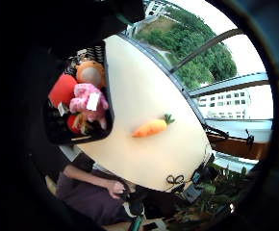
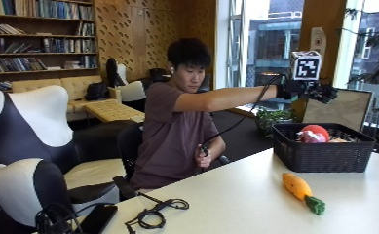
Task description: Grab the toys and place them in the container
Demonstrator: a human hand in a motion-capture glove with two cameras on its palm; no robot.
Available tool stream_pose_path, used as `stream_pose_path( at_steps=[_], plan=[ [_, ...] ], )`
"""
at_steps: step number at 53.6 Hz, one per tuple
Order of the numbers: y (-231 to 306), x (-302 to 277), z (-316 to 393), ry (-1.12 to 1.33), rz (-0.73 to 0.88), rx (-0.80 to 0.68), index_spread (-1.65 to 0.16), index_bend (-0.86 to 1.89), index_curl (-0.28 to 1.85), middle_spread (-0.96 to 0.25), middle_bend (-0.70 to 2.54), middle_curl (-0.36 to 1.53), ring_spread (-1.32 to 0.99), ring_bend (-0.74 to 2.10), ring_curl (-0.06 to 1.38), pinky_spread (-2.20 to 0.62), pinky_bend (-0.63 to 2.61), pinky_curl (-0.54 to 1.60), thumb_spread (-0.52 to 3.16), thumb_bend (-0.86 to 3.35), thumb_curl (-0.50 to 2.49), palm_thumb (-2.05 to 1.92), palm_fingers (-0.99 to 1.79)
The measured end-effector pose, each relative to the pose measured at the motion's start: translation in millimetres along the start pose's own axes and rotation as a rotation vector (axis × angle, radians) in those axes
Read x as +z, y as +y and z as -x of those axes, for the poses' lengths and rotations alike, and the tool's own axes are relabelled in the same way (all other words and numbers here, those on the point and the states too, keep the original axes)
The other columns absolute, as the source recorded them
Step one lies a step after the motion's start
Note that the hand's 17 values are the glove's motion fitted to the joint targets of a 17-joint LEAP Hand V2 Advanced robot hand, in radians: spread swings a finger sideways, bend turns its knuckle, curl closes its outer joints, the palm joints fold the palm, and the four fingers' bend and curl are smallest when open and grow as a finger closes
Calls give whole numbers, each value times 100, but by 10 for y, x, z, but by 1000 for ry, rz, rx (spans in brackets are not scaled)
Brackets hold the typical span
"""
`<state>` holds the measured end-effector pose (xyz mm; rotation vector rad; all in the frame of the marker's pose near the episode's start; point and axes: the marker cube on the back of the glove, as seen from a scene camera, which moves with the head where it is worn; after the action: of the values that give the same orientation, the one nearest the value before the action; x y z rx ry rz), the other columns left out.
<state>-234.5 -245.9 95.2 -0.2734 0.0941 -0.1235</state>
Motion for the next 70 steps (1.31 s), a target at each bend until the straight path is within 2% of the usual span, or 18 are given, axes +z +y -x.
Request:
stream_pose_path(
  at_steps=[6,17,21,25,26,30,41,46,49,50,51,53,60,65,66,67,68,70],
  plan=[
    [181,9,-471,-122,18,-111,-26,18,35,-1,-2,36,0,47,39,5,93,33,126,-2,49,4,-27],
    [404,388,-1089,-155,67,-311,-27,14,34,-5,15,32,0,40,37,5,83,30,128,-1,44,5,-16],
    [405,672,-1271,-94,71,-339,-27,13,33,-6,15,31,-1,39,36,5,80,30,129,-1,43,5,-15],
    [285,1109,-1465,66,91,-132,-27,17,33,-5,0,27,-1,42,37,5,82,31,129,-1,42,7,-21],
    [275,1221,-1490,62,105,-135,-27,13,32,-7,17,30,-1,39,36,4,78,29,129,-1,42,7,-14],
    [308,1605,-1481,-89,178,-367,-27,13,31,-8,16,30,-1,38,36,4,76,29,129,-1,41,8,-14],
    [143,2597,-1594,-214,345,-379,-28,14,30,-10,15,29,-2,28,34,3,68,29,128,0,39,14,-18],
    [101,2857,-1579,-176,259,-387,-28,16,30,-11,15,29,-2,22,32,3,62,28,126,0,39,18,-19],
    [75,2929,-1546,-203,167,-375,-30,24,33,-13,22,31,-6,23,33,2,52,26,123,-2,38,18,1],
    [67,2947,-1527,-217,143,-368,-29,15,30,-11,14,29,-3,19,31,3,59,28,124,-1,38,19,-18],
    [59,2964,-1510,-232,119,-360,-30,28,35,-16,33,34,-9,29,35,2,46,24,122,-2,38,17,21],
    [37,2981,-1492,-264,72,-342,-31,31,33,-21,44,37,-15,35,32,0,38,20,122,-2,38,18,47],
    [-86,2921,-1467,-350,-98,-214,-31,39,39,-30,69,48,-32,68,43,-12,30,19,125,6,42,33,90],
    [-197,2751,-1558,-375,-173,-94,-32,53,48,-31,84,58,-39,88,53,-22,49,28,109,12,52,52,132],
    [-209,2700,-1567,-386,-174,-80,-33,56,50,-31,87,59,-39,91,55,-24,54,30,106,12,53,53,135],
    [-217,2636,-1573,-397,-176,-68,-33,52,50,-32,87,60,-40,94,58,-24,49,29,106,12,53,53,110],
    [-222,2558,-1576,-407,-180,-56,-33,61,54,-31,91,63,-40,96,59,-26,62,34,101,12,55,55,136],
    [-224,2373,-1573,-422,-189,-39,-32,67,58,-31,96,66,-40,100,62,-28,68,36,95,11,58,55,134]
  ],
)
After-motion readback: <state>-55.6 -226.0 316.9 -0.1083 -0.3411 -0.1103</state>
